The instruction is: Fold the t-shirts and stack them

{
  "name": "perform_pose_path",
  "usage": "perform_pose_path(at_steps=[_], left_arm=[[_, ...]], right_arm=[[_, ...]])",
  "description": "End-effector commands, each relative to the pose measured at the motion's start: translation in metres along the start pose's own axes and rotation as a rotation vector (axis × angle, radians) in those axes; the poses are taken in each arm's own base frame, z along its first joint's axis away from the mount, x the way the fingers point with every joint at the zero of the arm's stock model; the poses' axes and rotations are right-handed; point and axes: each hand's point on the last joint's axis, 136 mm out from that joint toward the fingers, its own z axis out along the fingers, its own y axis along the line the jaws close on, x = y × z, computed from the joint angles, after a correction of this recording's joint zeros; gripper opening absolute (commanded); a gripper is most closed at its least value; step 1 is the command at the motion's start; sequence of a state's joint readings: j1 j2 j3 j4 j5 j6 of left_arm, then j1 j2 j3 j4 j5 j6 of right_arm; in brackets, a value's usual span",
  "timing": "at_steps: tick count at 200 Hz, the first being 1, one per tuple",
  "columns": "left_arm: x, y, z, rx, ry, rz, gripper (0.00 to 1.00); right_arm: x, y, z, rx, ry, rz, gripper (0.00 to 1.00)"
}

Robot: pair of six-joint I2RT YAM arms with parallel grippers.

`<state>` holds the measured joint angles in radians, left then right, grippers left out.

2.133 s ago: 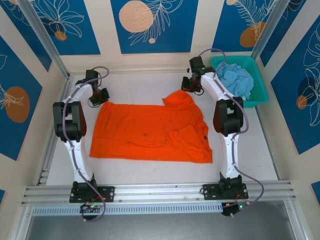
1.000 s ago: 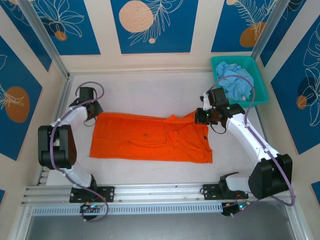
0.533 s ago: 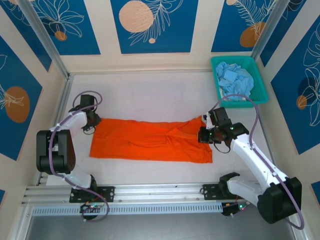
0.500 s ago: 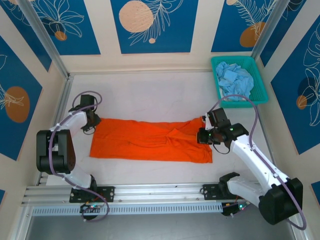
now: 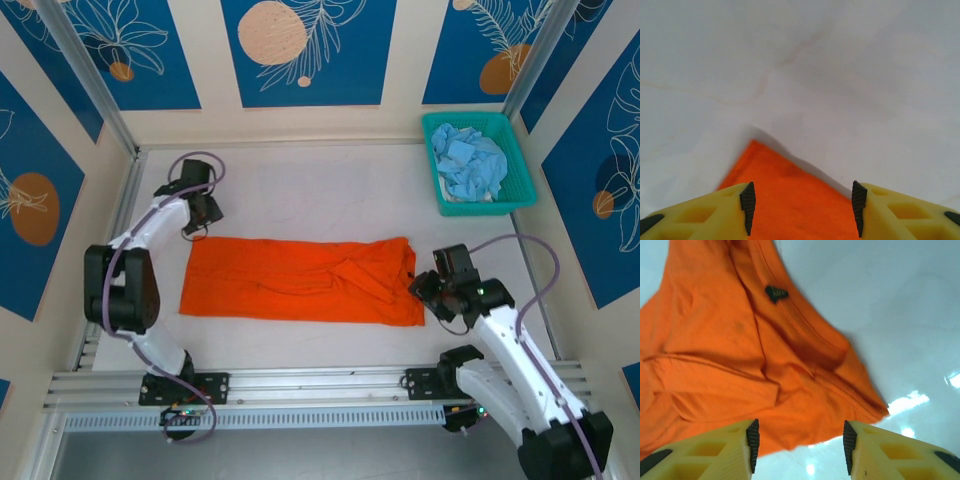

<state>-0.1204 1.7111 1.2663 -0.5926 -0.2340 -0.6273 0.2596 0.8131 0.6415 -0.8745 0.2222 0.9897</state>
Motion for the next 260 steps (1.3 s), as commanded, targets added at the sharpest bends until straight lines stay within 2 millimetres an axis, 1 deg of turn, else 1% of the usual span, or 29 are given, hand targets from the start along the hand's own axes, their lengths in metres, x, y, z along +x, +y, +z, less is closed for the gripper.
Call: perform_pose_path(at_steps=[1,6,7,17,18,20,25,26,30,37,40,48,55,64,83,97,115,128,144,160,182,191,206,224,245,260], left_arm=[[0.024,-0.006,0.025,-0.021,0.142,0.052,0.54],[0.027,-0.006,0.029,-0.026,0.161,0.057,0.54],[0.027,-0.006,0.031,-0.029,0.166,0.06,0.54],[0.031,-0.007,0.039,-0.033,0.199,0.064,0.52],[0.032,-0.007,0.041,-0.035,0.203,0.064,0.52],[0.032,-0.007,0.043,-0.036,0.208,0.065,0.52],[0.034,-0.007,0.047,-0.033,0.22,0.065,0.51],[0.034,-0.008,0.048,-0.033,0.223,0.065,0.51],[0.035,-0.008,0.051,-0.033,0.231,0.064,0.5],[0.035,-0.009,0.056,-0.03,0.241,0.07,0.5],[0.035,-0.009,0.059,-0.034,0.246,0.07,0.5],[0.036,-0.007,0.064,-0.051,0.255,0.076,0.49],[0.036,-0.004,0.069,-0.071,0.264,0.076,0.49],[0.035,0.002,0.073,-0.095,0.27,0.07,0.49],[0.037,0.023,0.082,-0.156,0.277,0.041,0.49],[0.041,0.04,0.088,-0.206,0.297,0.009,0.49],[0.047,0.061,0.092,-0.262,0.306,-0.034,0.49],[0.053,0.074,0.094,-0.288,0.315,-0.064,0.49],[0.057,0.084,0.096,-0.292,0.342,-0.122,0.5],[0.049,0.09,0.092,-0.308,0.313,-0.139,0.5],[0.037,0.093,0.087,-0.303,0.296,-0.162,0.53],[0.032,0.092,0.087,-0.287,0.305,-0.182,0.53],[0.018,0.082,0.083,-0.236,0.287,-0.194,0.55],[-0.005,0.062,0.073,-0.147,0.247,-0.202,0.61],[-0.029,0.036,0.051,-0.049,0.203,-0.207,0.71],[-0.039,0.016,0.031,0.005,0.172,-0.19,0.74]], right_arm=[[-0.037,0.047,0.012,-0.023,-0.014,-0.052,0.44],[-0.042,0.055,0.017,-0.005,0.009,-0.075,0.4],[-0.042,0.057,0.021,0.004,0.025,-0.088,0.38],[-0.052,0.079,0.03,0.009,0.069,-0.141,0.26],[-0.052,0.079,0.03,0.009,0.069,-0.141,0.26],[-0.054,0.086,0.033,0.008,0.083,-0.156,0.22],[-0.058,0.097,0.037,0.003,0.099,-0.181,0.18],[-0.058,0.097,0.037,0.003,0.099,-0.181,0.18],[-0.061,0.107,0.044,0.003,0.116,-0.204,0.16],[-0.064,0.119,0.051,-0.007,0.125,-0.234,0.16],[-0.065,0.125,0.057,-0.009,0.132,-0.248,0.16],[-0.067,0.13,0.07,0.006,0.154,-0.257,0.16],[-0.07,0.131,0.08,0.029,0.171,-0.254,0.16],[-0.072,0.127,0.097,0.074,0.202,-0.243,0.14],[-0.08,0.119,0.12,0.134,0.219,-0.215,0.13],[-0.082,0.11,0.135,0.164,0.249,-0.184,0.14],[-0.084,0.092,0.145,0.227,0.275,-0.129,0.15],[-0.086,0.08,0.149,0.253,0.27,-0.082,0.19],[-0.093,0.075,0.152,0.247,0.259,-0.035,0.22],[-0.101,0.075,0.154,0.241,0.249,-0.008,0.24],[-0.11,0.079,0.154,0.233,0.233,0.017,0.35],[-0.113,0.084,0.153,0.218,0.226,0.019,0.39],[-0.116,0.096,0.148,0.186,0.216,0.007,0.44],[-0.119,0.115,0.137,0.135,0.188,-0.029,0.5],[-0.123,0.138,0.116,0.085,0.137,-0.102,0.53],[-0.121,0.15,0.1,0.059,0.101,-0.162,0.54]])
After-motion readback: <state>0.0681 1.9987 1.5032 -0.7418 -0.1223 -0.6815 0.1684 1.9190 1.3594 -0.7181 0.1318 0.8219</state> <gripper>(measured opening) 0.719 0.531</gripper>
